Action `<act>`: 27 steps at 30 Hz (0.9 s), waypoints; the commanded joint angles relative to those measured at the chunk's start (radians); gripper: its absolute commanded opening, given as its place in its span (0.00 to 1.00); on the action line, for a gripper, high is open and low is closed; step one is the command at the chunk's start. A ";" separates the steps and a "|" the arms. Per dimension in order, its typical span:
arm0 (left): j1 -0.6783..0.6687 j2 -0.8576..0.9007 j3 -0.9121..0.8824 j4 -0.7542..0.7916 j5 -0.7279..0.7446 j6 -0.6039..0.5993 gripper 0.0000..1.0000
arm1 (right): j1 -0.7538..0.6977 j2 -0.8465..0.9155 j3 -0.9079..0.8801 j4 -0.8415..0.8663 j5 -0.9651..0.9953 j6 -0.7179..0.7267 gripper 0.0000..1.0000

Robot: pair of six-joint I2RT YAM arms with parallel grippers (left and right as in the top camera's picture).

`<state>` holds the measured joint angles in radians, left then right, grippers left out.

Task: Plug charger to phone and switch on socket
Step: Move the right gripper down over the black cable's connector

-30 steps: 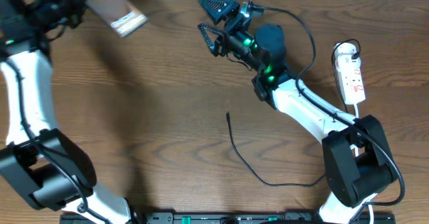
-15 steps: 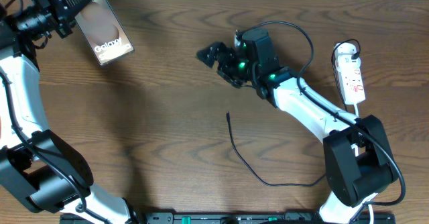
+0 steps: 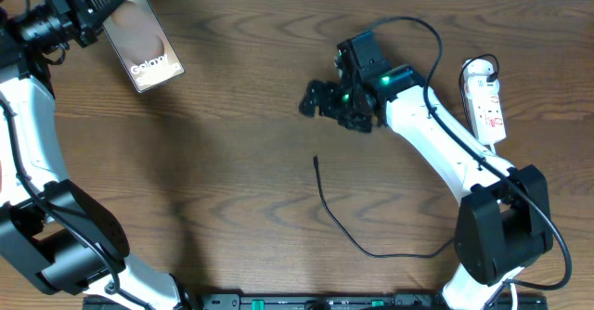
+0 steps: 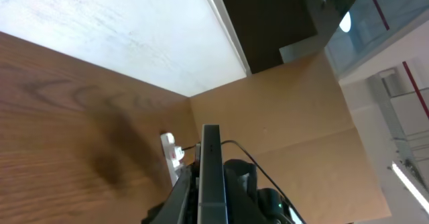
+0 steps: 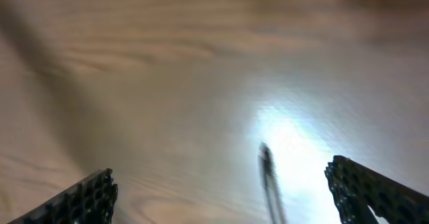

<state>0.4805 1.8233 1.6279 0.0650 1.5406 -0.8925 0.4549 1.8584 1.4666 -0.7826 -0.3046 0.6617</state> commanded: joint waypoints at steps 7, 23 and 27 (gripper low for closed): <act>0.000 -0.011 0.008 0.008 0.032 0.013 0.08 | 0.040 0.075 0.013 -0.172 0.035 -0.058 0.99; 0.000 -0.011 0.008 0.008 0.032 0.014 0.07 | 0.181 0.213 0.013 -0.186 0.041 -0.028 0.99; 0.000 -0.011 0.008 0.008 0.032 0.025 0.07 | 0.181 0.216 0.013 -0.199 0.074 -0.011 0.95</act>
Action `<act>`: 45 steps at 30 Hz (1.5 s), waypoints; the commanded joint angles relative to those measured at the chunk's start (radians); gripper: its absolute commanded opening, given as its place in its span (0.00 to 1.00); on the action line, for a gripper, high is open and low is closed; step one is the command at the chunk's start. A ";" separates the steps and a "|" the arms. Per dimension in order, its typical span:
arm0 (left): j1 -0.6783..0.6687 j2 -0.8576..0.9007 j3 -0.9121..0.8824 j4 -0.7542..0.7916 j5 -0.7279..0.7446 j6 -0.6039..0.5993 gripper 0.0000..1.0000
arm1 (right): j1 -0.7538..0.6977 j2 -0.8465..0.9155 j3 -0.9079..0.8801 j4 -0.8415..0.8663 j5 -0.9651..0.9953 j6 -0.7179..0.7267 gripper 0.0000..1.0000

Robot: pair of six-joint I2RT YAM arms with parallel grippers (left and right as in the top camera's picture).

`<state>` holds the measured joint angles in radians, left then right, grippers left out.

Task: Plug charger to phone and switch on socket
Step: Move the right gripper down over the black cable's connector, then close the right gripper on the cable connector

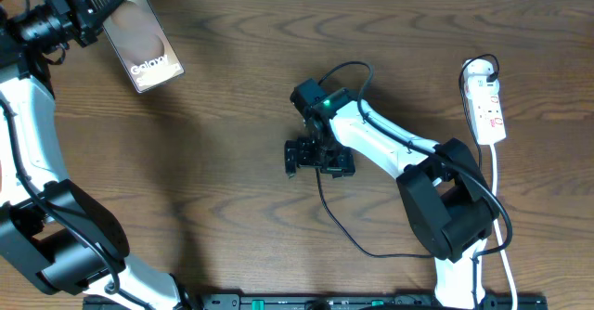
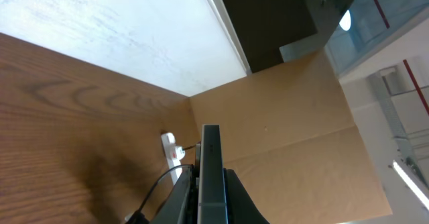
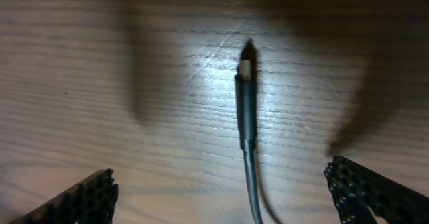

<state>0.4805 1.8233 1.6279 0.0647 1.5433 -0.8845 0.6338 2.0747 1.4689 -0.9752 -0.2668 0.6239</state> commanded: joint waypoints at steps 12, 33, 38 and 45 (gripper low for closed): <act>0.000 -0.011 0.008 0.008 0.029 0.017 0.07 | 0.003 0.006 0.010 -0.008 0.102 0.034 0.73; 0.000 -0.011 0.008 0.005 0.029 0.017 0.08 | 0.034 0.027 0.009 -0.002 0.173 0.052 0.75; 0.000 -0.011 0.008 0.005 0.029 0.021 0.07 | 0.035 0.051 0.009 -0.001 0.174 0.052 0.75; 0.000 -0.011 0.008 0.005 0.029 0.027 0.07 | 0.035 0.052 0.010 0.007 0.175 0.056 0.74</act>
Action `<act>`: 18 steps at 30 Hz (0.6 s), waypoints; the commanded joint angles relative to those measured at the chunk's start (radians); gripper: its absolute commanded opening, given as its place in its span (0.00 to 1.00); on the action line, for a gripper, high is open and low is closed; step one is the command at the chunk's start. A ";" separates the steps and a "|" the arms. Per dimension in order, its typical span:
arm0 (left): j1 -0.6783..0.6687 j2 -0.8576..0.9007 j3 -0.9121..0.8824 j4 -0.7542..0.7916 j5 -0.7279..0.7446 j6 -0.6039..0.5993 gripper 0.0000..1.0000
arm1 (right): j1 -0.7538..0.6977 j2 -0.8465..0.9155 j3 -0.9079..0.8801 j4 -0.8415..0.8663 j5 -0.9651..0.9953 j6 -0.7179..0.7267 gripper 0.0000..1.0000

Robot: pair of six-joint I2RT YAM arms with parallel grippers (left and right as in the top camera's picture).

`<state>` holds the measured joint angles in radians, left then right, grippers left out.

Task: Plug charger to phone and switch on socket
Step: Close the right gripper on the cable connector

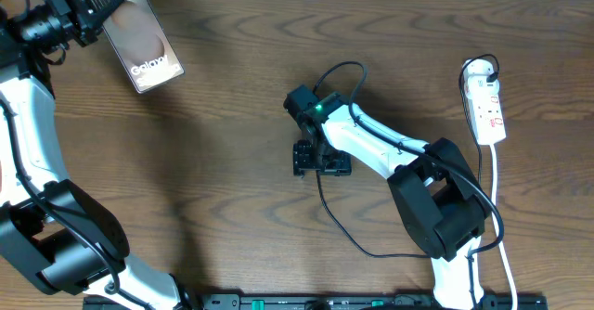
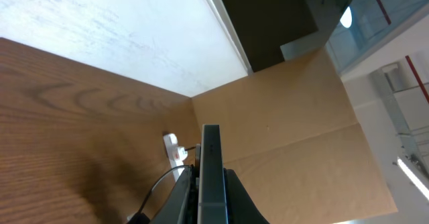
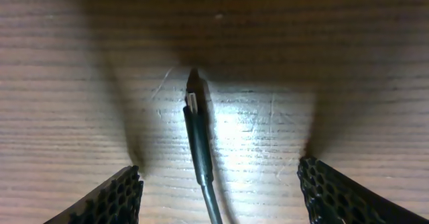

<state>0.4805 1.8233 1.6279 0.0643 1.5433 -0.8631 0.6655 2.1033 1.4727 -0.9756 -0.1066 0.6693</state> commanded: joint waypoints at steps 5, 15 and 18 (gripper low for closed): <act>0.000 -0.011 0.008 0.005 0.029 0.006 0.07 | 0.003 0.023 0.006 0.022 0.015 0.014 0.73; 0.000 -0.011 0.008 0.005 0.029 0.006 0.07 | -0.001 0.023 0.006 0.064 0.019 0.033 0.71; 0.000 -0.011 0.008 0.005 0.029 0.006 0.07 | 0.000 0.023 0.006 0.062 0.019 0.033 0.71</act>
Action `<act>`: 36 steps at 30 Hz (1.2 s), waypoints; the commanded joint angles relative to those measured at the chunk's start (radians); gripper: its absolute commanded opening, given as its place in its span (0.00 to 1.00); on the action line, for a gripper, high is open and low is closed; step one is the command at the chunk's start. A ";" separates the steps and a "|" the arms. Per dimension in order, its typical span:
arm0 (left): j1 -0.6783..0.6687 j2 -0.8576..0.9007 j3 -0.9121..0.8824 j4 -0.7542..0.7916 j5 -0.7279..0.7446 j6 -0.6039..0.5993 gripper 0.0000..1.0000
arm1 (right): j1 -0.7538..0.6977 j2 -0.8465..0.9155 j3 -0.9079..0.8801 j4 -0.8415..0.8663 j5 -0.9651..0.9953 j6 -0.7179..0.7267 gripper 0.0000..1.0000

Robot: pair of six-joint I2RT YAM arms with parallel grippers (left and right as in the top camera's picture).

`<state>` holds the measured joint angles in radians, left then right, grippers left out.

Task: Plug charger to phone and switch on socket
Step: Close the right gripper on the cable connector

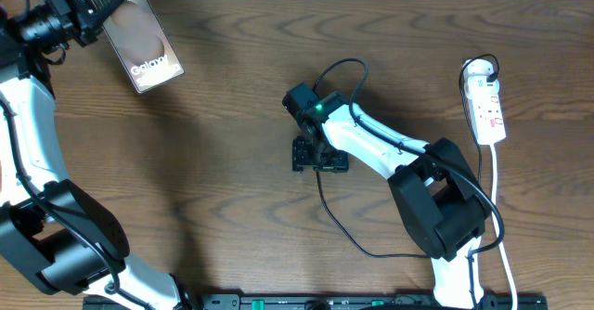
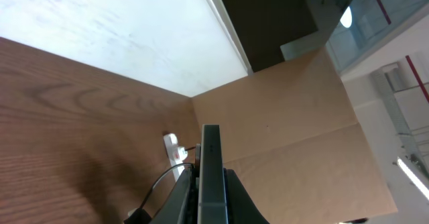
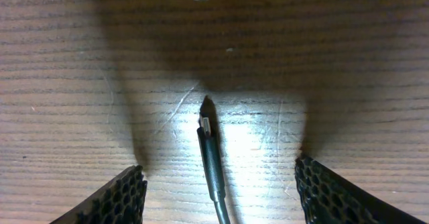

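The phone (image 1: 141, 33), its brownish back marked "Galaxy", is held off the table at the far left by my left gripper (image 1: 93, 8). In the left wrist view its thin edge (image 2: 211, 147) stands upright with the left gripper (image 2: 210, 197) shut on it. The black charger cable (image 1: 339, 226) lies on the table. Its plug (image 3: 209, 150) lies between the fingers (image 3: 114, 197) of my open right gripper (image 3: 218, 194), untouched. Overhead, the right gripper (image 1: 320, 154) hides the plug. The white socket strip (image 1: 485, 101) lies at the right.
The wooden table (image 1: 232, 217) carries only the cable and the socket strip. The strip's own white lead (image 1: 497, 208) runs down the right edge. Both arm bases stand at the near edge.
My right gripper has shifted a little along the plug and stays open around it. The plug sits slightly lower in the right wrist view. The left gripper and phone have not moved.
My right gripper first hung open above the table, beyond the cable's free end. It then stood wide open over the plug, later low with a finger on each side, as now. The left gripper has held the phone up at the far left throughout.
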<state>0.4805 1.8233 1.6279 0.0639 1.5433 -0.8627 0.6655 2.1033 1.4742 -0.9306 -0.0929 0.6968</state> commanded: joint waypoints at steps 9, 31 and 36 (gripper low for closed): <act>0.000 -0.011 0.008 0.005 0.029 0.006 0.07 | -0.001 0.023 0.004 -0.012 0.005 0.005 0.64; 0.000 -0.011 0.008 0.005 0.029 0.005 0.07 | 0.000 0.023 0.004 -0.031 0.004 0.006 0.35; 0.000 -0.011 0.008 0.005 0.029 0.006 0.07 | 0.000 0.023 0.004 -0.030 0.005 0.006 0.28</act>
<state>0.4805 1.8233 1.6279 0.0639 1.5433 -0.8627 0.6643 2.1048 1.4746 -0.9600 -0.0799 0.6998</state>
